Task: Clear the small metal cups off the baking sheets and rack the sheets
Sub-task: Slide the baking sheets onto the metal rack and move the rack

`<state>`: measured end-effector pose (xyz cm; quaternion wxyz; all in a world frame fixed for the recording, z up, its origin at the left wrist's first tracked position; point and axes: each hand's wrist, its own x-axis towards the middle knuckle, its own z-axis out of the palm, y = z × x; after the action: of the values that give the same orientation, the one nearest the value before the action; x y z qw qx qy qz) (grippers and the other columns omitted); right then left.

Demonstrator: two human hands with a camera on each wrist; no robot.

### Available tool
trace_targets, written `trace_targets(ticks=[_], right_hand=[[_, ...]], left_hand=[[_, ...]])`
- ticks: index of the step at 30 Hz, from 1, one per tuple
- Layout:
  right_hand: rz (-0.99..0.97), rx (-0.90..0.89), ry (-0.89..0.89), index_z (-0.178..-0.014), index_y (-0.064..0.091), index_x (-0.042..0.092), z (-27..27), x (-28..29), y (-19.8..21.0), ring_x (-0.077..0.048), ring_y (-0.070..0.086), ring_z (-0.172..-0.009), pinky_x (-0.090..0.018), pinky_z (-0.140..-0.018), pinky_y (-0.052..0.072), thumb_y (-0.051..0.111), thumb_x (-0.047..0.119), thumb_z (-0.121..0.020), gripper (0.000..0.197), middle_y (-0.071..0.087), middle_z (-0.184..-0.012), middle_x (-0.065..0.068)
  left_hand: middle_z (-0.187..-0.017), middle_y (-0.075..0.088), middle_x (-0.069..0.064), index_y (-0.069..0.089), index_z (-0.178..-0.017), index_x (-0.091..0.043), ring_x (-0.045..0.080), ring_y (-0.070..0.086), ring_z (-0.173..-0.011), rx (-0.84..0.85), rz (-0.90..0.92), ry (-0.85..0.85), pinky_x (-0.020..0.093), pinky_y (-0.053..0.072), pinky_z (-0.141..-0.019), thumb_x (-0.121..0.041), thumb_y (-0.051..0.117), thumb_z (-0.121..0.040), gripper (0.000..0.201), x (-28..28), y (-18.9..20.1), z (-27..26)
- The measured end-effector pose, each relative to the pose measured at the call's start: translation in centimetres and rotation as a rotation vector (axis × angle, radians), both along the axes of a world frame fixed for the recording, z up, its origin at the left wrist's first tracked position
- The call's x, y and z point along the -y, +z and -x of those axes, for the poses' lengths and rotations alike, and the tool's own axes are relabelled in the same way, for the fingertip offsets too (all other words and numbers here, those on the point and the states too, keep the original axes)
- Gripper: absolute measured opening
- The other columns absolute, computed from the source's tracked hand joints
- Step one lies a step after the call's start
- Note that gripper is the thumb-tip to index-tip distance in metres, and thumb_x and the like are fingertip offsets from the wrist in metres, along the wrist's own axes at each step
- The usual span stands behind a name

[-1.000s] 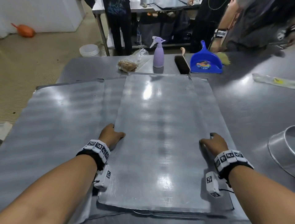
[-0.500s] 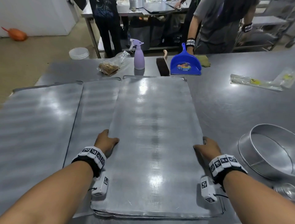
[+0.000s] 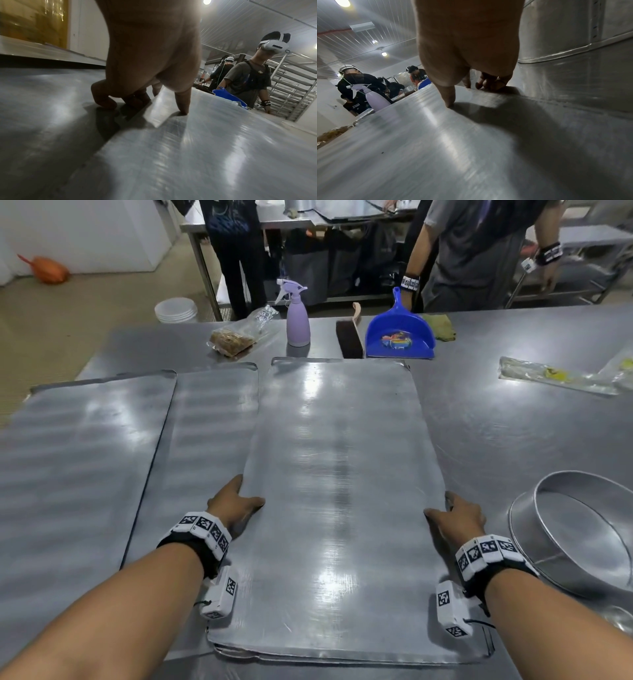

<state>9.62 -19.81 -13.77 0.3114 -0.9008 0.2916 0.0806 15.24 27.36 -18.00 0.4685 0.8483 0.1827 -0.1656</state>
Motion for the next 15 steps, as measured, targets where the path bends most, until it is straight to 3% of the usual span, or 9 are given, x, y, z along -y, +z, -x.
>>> trace_targets(ticks=[4, 8, 10, 12, 15], right_hand=[[0.011, -0.012, -0.016, -0.121, 0.063, 0.017, -0.3, 1.0, 0.1, -0.045, 0.054, -0.113, -0.044, -0.098, 0.046, 0.076, 0.038, -0.079, 0.049, 0.058, -0.120, -0.027], [-0.095, 0.044, -0.016, -0.125, 0.064, 0.018, -0.3, 1.9, 0.0, -0.040, 0.061, -0.110, -0.045, -0.098, 0.049, 0.077, 0.031, -0.080, 0.048, 0.065, -0.118, -0.020], [-0.219, 0.080, -0.059, -0.122, 0.065, 0.016, -0.4, 2.2, -0.2, -0.036, 0.064, -0.105, -0.048, -0.100, 0.050, 0.079, 0.022, -0.076, 0.049, 0.069, -0.116, -0.015], [-0.301, 0.102, -0.109, -0.126, 0.062, 0.014, -0.6, 2.5, -0.5, -0.035, 0.065, -0.103, -0.047, -0.097, 0.052, 0.080, 0.015, -0.073, 0.055, 0.068, -0.117, -0.015], [-0.437, 0.152, -0.149, -0.129, 0.057, 0.006, -0.9, 2.8, -0.2, -0.032, 0.065, -0.094, -0.031, -0.071, 0.053, 0.074, -0.002, -0.079, 0.053, 0.066, -0.117, -0.020]], left_hand=[[-0.114, 0.072, -0.016, 0.058, -0.114, -0.061, 0.030, 0.054, -0.124, -0.026, -0.047, -0.005, 0.048, 0.047, -0.109, -0.059, 0.079, -0.060, 0.058, -0.1, -1.8, -0.2], [-0.116, 0.074, -0.018, 0.062, -0.118, -0.056, 0.027, 0.064, -0.120, -0.008, 0.052, -0.015, 0.050, 0.050, -0.105, -0.055, 0.089, -0.057, 0.066, -0.5, -2.5, 0.0], [-0.117, 0.075, -0.014, 0.065, -0.119, -0.049, 0.024, 0.069, -0.115, 0.008, 0.132, -0.004, 0.050, 0.053, -0.102, -0.046, 0.092, -0.058, 0.066, -0.6, -2.2, 0.4], [-0.117, 0.076, -0.008, 0.066, -0.120, -0.042, 0.023, 0.071, -0.111, 0.036, 0.152, 0.015, 0.048, 0.056, -0.099, -0.034, 0.091, -0.064, 0.061, 1.9, 2.7, 2.1], [-0.112, 0.073, 0.000, 0.061, -0.126, -0.021, 0.018, 0.071, -0.100, 0.056, 0.225, 0.059, 0.027, 0.061, -0.081, 0.003, 0.077, -0.085, 0.050, 4.4, 5.8, 3.3]])
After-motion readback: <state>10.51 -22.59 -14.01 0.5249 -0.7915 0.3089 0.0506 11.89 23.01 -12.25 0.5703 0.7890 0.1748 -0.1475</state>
